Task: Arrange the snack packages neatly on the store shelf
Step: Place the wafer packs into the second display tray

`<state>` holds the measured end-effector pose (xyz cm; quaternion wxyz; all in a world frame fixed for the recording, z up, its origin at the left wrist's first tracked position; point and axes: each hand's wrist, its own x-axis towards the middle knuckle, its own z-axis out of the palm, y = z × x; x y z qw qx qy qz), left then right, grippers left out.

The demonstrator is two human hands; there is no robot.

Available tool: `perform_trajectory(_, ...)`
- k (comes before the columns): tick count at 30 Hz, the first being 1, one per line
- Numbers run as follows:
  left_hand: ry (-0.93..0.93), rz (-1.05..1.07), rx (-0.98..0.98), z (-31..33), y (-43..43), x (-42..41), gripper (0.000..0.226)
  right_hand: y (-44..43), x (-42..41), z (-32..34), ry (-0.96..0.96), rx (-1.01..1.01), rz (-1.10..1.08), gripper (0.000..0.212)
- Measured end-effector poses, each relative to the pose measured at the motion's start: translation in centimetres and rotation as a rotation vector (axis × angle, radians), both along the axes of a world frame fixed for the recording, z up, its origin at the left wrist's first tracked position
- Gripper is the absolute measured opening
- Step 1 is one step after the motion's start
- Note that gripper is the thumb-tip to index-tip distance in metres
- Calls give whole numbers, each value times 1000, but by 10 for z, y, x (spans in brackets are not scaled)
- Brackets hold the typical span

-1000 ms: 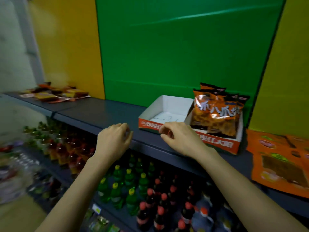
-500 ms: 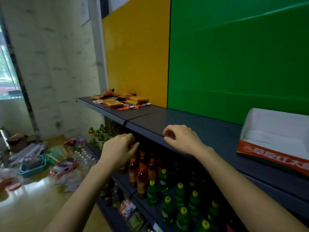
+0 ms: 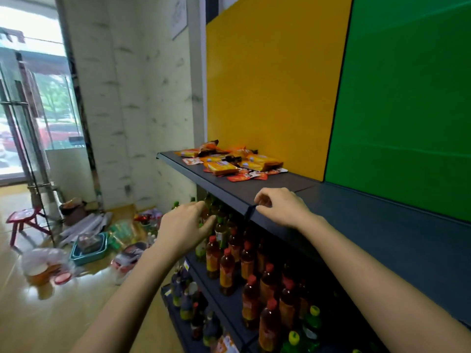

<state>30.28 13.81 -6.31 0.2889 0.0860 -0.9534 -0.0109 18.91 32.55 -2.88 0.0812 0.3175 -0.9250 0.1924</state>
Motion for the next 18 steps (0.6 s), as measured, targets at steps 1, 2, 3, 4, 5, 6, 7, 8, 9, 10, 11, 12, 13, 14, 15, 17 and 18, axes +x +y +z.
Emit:
perform_trajectory(1,-5,1,15,2,-11,-15,36,-11,-16,1,-5,-1,-7,25)
perform_trajectory(2,-10,-4,33,5,-22,-31,36,-22,-32,2,-11,-2,-16,24)
perform_trajectory(3,-21,-9,49,8,-32,-47,36,-32,-49,4,-14,1,-25,24)
perform_trajectory(4,-31,-13,58,11,-42,-64,35,-42,-65,6,-11,7,-33,24)
perform_trajectory(5,-37,-17,62,15,-51,-80,35,-52,-82,9,-1,11,-42,23)
perform_trajectory(6,-39,-22,65,18,-61,-96,35,-61,-98,12,9,8,-50,23)
perform_trajectory(7,-33,-29,67,20,-70,-110,34,-69,-112,13,13,-2,-56,23)
perform_trajectory(8,-23,-36,69,22,-80,-123,34,-77,-126,14,13,-15,-63,23)
perform_trajectory(9,-12,-42,73,23,-89,-135,34,-84,-139,15,11,-21,-72,23)
perform_trajectory(10,-6,-43,79,23,-98,-145,34,-90,-150,14,11,-18,-81,23)
perform_trajectory(11,-1,-45,88,23,-107,-156,34,-96,-160,14,10,-12,-93,23)
perform_trajectory(12,2,-50,98,23,-115,-166,33,-101,-171,14,8,-9,-108,23)
perform_trajectory(13,5,-53,105,23,-123,-177,33,-105,-180,14,6,-11,-125,23)
perform_trajectory(14,4,-54,112,23,-131,-188,32,-109,-190,14,3,-12,-143,23)
perform_trajectory(15,3,-59,121,23,-138,-199,32,-112,-199,14,1,-11,-165,23)
perform_trajectory(17,0,-81,137,22,-150,-220,34,-116,-216,15,-1,-3,-214,22)
perform_trajectory(18,1,-98,143,21,-155,-230,35,-118,-225,15,-2,-1,-242,21)
